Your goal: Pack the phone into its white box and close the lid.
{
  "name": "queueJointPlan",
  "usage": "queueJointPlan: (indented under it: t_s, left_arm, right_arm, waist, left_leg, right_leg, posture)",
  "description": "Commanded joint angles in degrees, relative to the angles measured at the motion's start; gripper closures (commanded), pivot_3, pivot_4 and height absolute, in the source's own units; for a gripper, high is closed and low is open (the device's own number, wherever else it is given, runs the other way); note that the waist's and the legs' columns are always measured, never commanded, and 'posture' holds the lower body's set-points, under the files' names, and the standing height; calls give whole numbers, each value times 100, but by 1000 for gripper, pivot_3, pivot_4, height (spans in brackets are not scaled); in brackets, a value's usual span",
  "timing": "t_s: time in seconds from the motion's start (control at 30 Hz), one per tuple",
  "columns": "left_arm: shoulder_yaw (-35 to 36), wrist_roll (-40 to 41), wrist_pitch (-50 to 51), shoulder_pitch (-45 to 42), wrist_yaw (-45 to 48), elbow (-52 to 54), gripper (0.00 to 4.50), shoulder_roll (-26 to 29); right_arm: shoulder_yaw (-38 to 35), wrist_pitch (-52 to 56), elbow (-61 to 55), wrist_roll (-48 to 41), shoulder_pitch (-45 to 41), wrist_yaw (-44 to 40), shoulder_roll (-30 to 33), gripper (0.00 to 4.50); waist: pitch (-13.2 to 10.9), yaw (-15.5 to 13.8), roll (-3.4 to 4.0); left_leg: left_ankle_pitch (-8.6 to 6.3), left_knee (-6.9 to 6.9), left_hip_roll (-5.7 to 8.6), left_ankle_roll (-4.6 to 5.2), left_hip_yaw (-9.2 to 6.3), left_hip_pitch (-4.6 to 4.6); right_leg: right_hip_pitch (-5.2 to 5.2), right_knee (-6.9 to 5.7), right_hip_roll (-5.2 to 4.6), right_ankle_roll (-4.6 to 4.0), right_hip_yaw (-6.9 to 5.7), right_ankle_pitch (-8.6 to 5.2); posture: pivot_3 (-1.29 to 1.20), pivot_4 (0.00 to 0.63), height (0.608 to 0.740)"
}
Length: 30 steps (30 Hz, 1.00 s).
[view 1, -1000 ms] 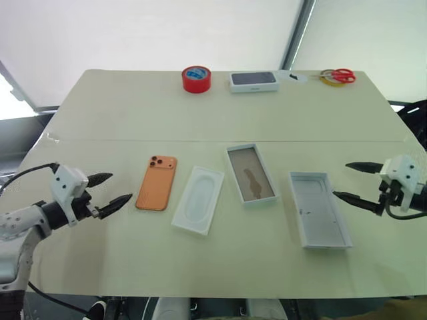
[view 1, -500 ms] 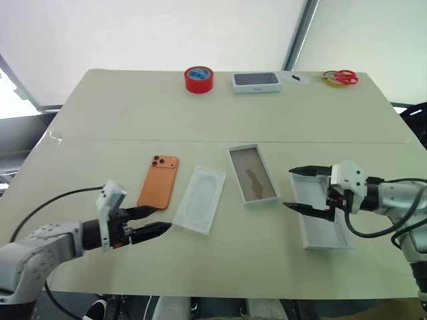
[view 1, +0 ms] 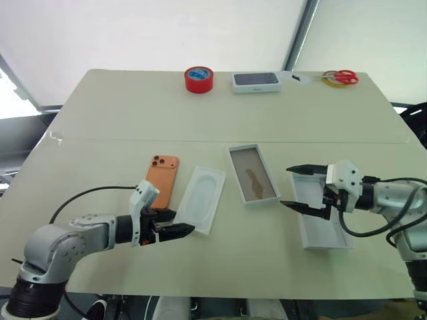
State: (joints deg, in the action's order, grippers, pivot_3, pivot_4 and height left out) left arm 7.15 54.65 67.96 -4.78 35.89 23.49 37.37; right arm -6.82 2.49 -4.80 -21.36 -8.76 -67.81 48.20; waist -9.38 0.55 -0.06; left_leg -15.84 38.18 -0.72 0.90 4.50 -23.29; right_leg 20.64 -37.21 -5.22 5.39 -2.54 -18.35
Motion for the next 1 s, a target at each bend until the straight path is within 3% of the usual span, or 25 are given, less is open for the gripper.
queueJointPlan:
  t_s: [0.03,0.13,0.23,0.57,0.7,1.0]
  left_arm:
    - [88,166,298,98,-164,-210,0,-83]
    - [199,431,491,63,-303,-317,0,-280]
    - [220,519,642,30,-446,-340,787,-360]
    - [640,1168,1244,16,-668,-674,787,-378]
    - [803,1386,1344,17,-771,-908,2087,-439]
    - [924,1570,1355,22,-919,-1156,2087,-538]
  right_arm:
    - [-82,-110,-122,-13,21,54,-31,60]
    - [-85,-111,-132,-7,3,91,-42,60]
    - [-79,-102,-156,-14,-15,117,-46,0]
    - [-47,-180,-75,46,-69,136,-58,0]
    - [-56,-160,-81,42,-104,150,-70,0]
    - [-82,-129,-105,30,-129,158,-41,0]
  waist:
    - [0,3,-1]
    - [1,1,0]
    - [1,-2,0]
    - [1,10,0]
    - [1,12,-1]
    - [1,8,-1]
  left_leg:
    - [0,0,0,0,0,0]
    - [0,0,0,0,0,4]
    - [0,0,0,0,0,4]
    - [0,0,0,0,0,5]
    - [0,0,0,0,0,5]
    - [0,0,0,-1,-2,4]
  right_leg:
    - [-1,-1,0,0,0,0]
    - [-5,0,0,0,0,0]
    - [-6,0,0,0,0,0]
    - [-6,1,0,0,0,0]
    - [-5,1,0,0,0,0]
    - [-5,2,0,-1,0,-1]
  posture:
    - [0,150,730]
    - [0,150,730]
    - [0,150,730]
    - [0,150,730]
    - [0,150,730]
    - [0,150,730]
